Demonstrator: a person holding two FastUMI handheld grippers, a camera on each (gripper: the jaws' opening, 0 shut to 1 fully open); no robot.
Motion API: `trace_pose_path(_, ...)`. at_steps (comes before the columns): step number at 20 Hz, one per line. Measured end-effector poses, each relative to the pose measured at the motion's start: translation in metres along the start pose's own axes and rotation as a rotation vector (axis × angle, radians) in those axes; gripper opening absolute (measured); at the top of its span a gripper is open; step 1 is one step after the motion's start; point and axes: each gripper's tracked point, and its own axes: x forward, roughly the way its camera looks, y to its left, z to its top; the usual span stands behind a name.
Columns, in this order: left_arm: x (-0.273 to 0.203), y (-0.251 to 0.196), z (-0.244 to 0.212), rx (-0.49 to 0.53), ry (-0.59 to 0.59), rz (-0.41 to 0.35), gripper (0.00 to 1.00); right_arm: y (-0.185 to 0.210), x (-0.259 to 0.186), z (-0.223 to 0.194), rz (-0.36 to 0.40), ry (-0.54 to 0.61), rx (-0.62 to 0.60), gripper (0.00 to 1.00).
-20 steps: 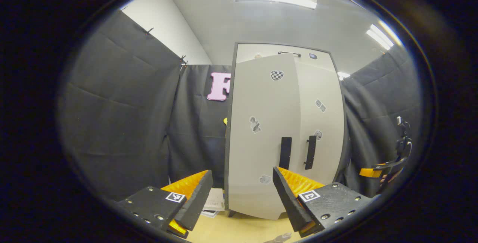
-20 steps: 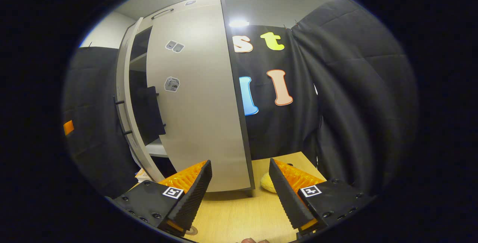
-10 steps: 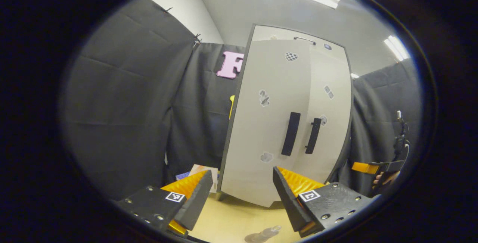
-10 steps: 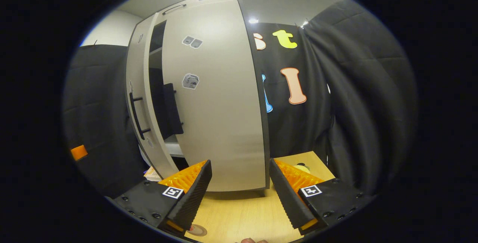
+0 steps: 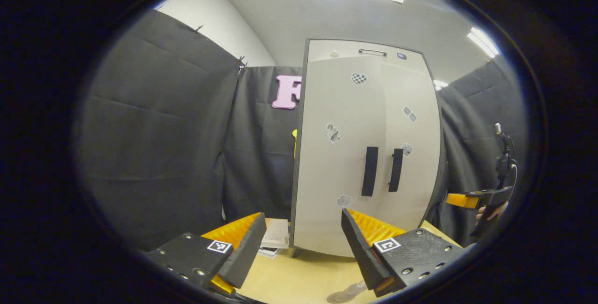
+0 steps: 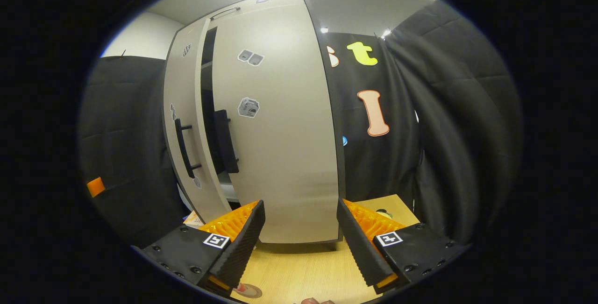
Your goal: Grasp the bottle in the cabinet with the left hand and place it on the coaster, then close the right door with the right hand and the left door with the left hand.
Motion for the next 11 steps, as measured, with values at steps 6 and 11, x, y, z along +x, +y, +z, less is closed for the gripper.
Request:
trace_pose_path(6, 0.006, -0.006, -0.018, 0.007, 0.03, 0.008, 0.94, 0.015, 0.001, -0.007, 0.017, 0.02, -0.001, 0.98)
trace_pose_path(11, 0.006, -0.006, -0.021, 0.02, 0.065, 0.03, 1.0, 0.026, 0.002, -0.013, 0.019, 0.036, -0.007, 0.98)
